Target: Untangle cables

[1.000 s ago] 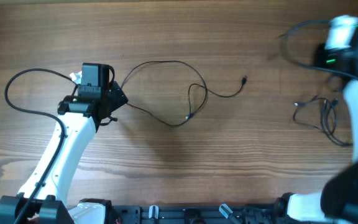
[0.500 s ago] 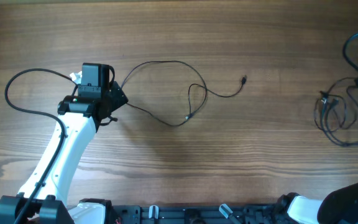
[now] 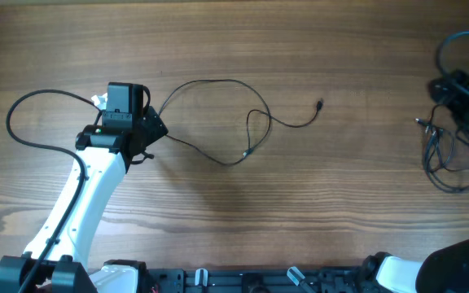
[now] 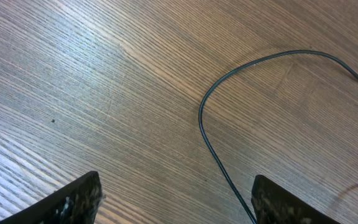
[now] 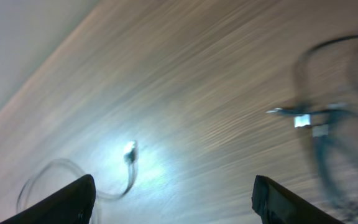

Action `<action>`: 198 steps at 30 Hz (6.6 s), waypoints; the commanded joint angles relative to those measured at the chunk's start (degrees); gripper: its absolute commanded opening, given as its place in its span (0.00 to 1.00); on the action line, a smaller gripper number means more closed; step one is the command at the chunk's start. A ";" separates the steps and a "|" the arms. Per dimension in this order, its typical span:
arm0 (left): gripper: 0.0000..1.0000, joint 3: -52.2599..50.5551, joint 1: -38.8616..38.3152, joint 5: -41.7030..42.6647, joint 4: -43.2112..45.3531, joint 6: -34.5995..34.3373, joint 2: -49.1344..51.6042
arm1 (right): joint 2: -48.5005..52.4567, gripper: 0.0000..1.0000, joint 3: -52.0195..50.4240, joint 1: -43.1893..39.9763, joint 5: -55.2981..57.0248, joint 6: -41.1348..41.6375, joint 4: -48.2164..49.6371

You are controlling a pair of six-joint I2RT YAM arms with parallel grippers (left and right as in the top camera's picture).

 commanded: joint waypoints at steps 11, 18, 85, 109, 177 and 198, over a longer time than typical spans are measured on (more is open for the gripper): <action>0.78 -0.04 0.81 -8.81 -4.15 -1.95 0.07 | 12.41 0.79 -0.96 39.60 -4.37 -12.81 -3.41; 1.00 -0.04 11.37 -1.70 -5.84 -11.43 0.07 | 22.86 0.79 -0.96 58.71 -2.25 -24.63 9.84; 0.97 -0.04 18.51 2.95 -7.37 -11.02 0.07 | 7.50 0.04 40.52 -2.43 8.04 0.96 1.53; 0.97 -0.04 18.51 2.95 -7.72 -11.02 0.07 | 20.76 0.93 37.66 -2.43 34.27 0.79 -27.17; 1.00 -13.25 -1.84 7.13 -13.09 14.25 -55.32 | -43.08 1.00 -21.38 30.64 17.14 -9.51 -1.68; 1.00 -13.25 -1.84 7.13 -14.64 14.27 -57.16 | -32.52 1.00 -21.51 30.64 17.14 -9.51 -1.84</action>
